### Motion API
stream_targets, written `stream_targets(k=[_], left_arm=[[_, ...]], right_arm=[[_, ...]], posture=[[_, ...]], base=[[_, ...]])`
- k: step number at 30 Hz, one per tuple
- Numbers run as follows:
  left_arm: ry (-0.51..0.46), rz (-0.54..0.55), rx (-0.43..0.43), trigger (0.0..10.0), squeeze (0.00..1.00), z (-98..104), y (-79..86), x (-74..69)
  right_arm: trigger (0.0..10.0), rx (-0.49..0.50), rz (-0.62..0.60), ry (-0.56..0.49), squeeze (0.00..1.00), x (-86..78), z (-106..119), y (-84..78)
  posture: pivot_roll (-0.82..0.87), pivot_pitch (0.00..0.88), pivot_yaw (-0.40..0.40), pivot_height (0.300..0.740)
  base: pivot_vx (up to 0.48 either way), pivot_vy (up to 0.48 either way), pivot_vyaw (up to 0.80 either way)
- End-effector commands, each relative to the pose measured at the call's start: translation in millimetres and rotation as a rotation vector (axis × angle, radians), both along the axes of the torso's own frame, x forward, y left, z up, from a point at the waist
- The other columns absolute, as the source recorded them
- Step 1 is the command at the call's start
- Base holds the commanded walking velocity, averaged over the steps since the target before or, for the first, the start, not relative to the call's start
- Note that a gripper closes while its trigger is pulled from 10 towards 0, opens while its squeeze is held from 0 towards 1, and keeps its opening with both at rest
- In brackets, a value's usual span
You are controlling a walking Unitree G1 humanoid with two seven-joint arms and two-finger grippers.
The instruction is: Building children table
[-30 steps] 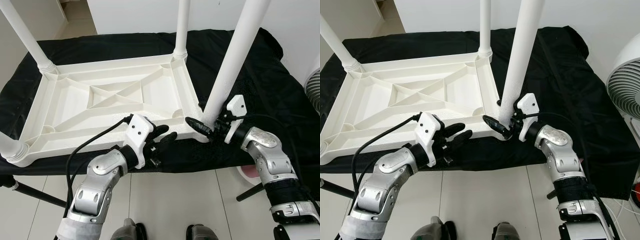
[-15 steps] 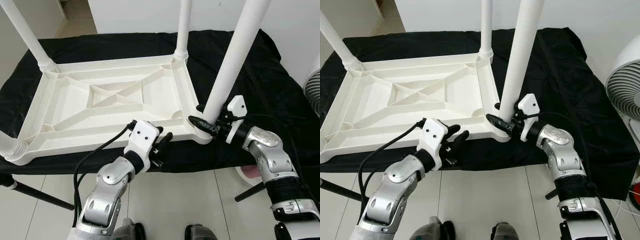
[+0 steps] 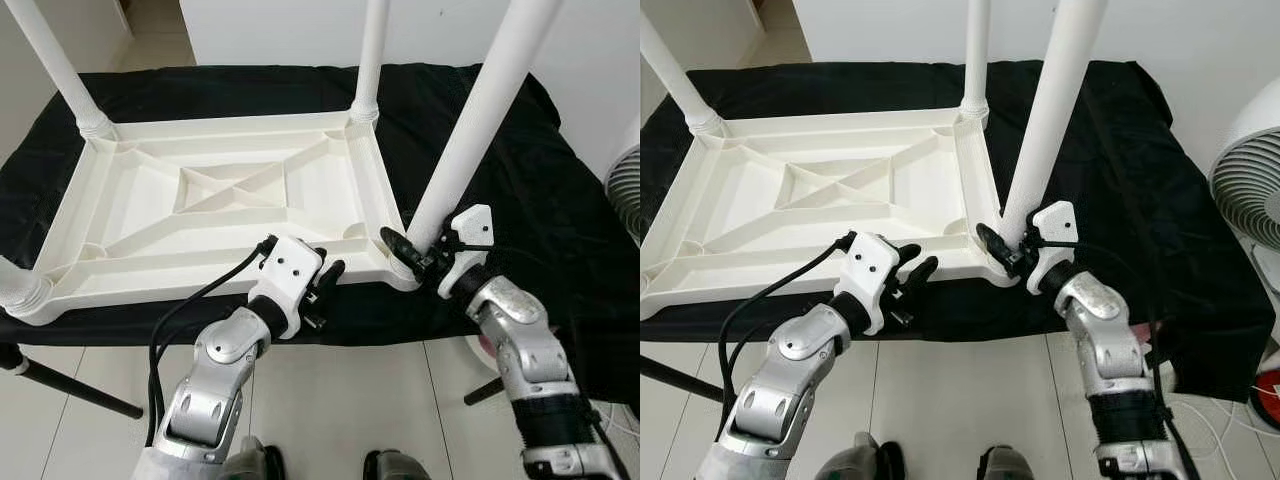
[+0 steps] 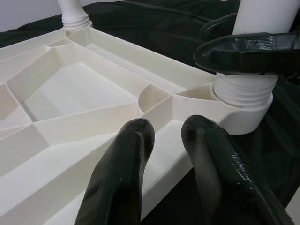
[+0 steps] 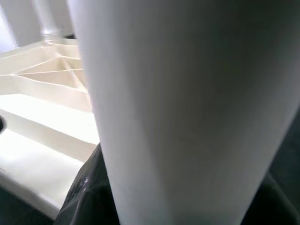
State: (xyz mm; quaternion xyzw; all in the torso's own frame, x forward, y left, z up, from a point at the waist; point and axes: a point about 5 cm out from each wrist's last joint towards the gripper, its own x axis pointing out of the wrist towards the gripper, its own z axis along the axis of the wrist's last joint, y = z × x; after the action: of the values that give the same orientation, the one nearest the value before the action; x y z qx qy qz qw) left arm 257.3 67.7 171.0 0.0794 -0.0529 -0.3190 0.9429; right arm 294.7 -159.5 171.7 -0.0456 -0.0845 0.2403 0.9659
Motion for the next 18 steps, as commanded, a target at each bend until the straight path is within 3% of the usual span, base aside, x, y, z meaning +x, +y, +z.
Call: stream_targets(k=[1, 3, 5, 9, 18], left_arm=[[-0.023, 0.125, 0.0, 10.0, 0.0, 2.3, 8.2, 3.1], [-0.024, 0.127, 0.0, 10.0, 0.0, 2.7, 8.6, 3.5], [-0.028, 0.142, 0.002, 10.0, 0.0, 3.3, 11.5, 4.7], [-0.026, 0.144, -0.004, 10.0, 0.0, 3.9, 11.4, 5.0], [-0.028, 0.144, -0.007, 10.0, 0.0, 5.5, 12.0, 6.5]], right_arm=[[0.0, 0.031, -0.128, 0.066, 0.0, -4.0, -11.2, 0.3], [0.0, 0.04, -0.178, 0.071, 0.0, -5.0, -11.7, 0.5], [0.0, 0.029, -0.341, 0.063, 0.0, -12.1, -11.0, 3.0], [0.0, 0.047, -0.45, 0.07, 0.0, -20.5, -14.1, 15.6], [0.0, 0.1, -0.476, 0.102, 0.0, -24.5, -13.9, 28.5]], posture=[[-0.07, 0.159, 0.055, 0.74], [-0.07, 0.159, 0.055, 0.74], [-0.07, 0.17, 0.054, 0.74], [-0.07, 0.175, 0.052, 0.74], [-0.08, 0.179, 0.057, 0.74]], base=[[0.0, 0.0, 0.0], [0.0, 0.0, 0.0], [0.0, 0.0, 0.0], [0.0, 0.0, 0.0], [0.0, 0.0, 0.0]])
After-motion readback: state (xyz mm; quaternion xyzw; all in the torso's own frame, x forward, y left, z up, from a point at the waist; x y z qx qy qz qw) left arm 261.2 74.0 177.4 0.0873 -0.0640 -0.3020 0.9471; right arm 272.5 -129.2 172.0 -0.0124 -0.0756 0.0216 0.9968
